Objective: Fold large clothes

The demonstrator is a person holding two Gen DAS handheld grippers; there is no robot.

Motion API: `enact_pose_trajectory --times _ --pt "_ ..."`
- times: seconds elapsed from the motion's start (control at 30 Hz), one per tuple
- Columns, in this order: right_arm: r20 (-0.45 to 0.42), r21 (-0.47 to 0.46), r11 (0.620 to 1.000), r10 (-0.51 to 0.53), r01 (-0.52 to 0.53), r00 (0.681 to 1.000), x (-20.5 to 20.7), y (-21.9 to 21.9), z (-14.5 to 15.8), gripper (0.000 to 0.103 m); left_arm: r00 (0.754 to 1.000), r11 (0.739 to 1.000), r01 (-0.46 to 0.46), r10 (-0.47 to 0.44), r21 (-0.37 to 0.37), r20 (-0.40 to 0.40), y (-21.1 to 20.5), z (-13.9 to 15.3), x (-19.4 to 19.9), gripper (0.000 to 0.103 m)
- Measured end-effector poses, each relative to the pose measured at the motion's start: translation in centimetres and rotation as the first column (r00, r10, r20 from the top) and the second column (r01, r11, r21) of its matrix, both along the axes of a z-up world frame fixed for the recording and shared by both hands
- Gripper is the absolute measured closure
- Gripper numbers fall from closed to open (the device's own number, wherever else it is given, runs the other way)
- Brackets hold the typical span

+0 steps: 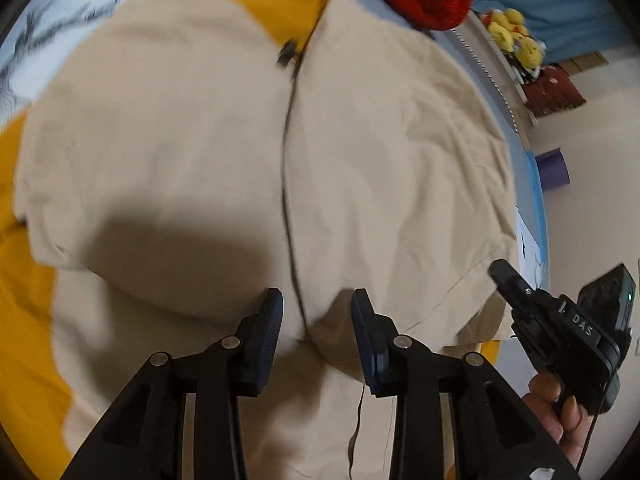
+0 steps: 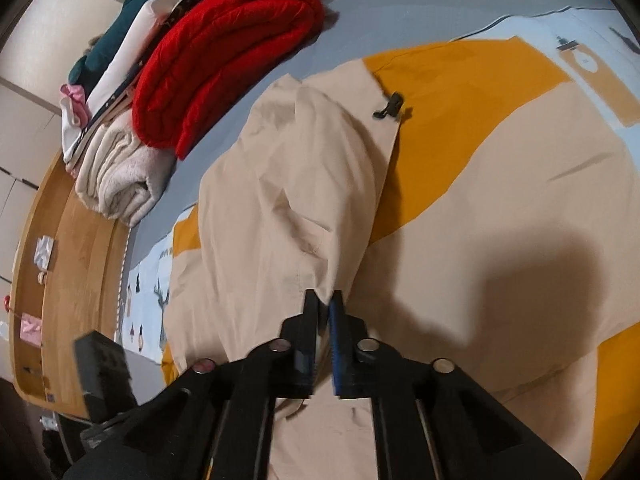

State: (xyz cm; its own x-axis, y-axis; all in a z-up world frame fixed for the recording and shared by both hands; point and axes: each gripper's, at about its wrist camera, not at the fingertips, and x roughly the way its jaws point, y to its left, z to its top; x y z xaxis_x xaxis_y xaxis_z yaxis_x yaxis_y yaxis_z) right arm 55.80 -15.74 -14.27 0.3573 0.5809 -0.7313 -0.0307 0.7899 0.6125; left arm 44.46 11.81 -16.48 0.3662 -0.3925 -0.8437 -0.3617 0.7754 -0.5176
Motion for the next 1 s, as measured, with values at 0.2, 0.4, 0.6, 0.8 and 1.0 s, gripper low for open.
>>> enact_pose_trajectory --times 0.2,0.4,0.6,0.8,1.0 --pt "-0.132 -0.062 0.998 -0.018 0.01 0.991 0.2 -0.3 -3.0 0.099 0.998 0.988 0.065 -0.066 0.141 0.005 -1.1 1.1 0.2 0.099" --pt "-0.118 -0.114 0.993 -0.005 -0.009 0.993 0.1 0.1 -2.6 0.093 0.999 0.918 0.046 -0.053 0.393 0.006 -1.8 3.4 -0.3 0.098" --pt "-0.014 -0.136 0.99 -0.042 0.039 0.999 -0.1 -0.5 0.1 0.08 0.95 0.926 0.212 -0.27 0.311 0.158 -6.2 5.5 -0.4 0.098" --pt "-0.042 -0.116 0.993 0.002 -0.007 0.999 0.0 -0.1 -0.6 0.073 0.947 0.899 0.316 -0.321 0.302 -0.034 -7.6 0.6 -0.3 0.097" --pt "-0.101 -0.166 0.986 -0.008 -0.009 0.995 -0.2 -0.5 -2.0 0.073 0.955 0.919 0.276 -0.296 0.28 0.029 -6.7 2.5 -0.1 0.094"
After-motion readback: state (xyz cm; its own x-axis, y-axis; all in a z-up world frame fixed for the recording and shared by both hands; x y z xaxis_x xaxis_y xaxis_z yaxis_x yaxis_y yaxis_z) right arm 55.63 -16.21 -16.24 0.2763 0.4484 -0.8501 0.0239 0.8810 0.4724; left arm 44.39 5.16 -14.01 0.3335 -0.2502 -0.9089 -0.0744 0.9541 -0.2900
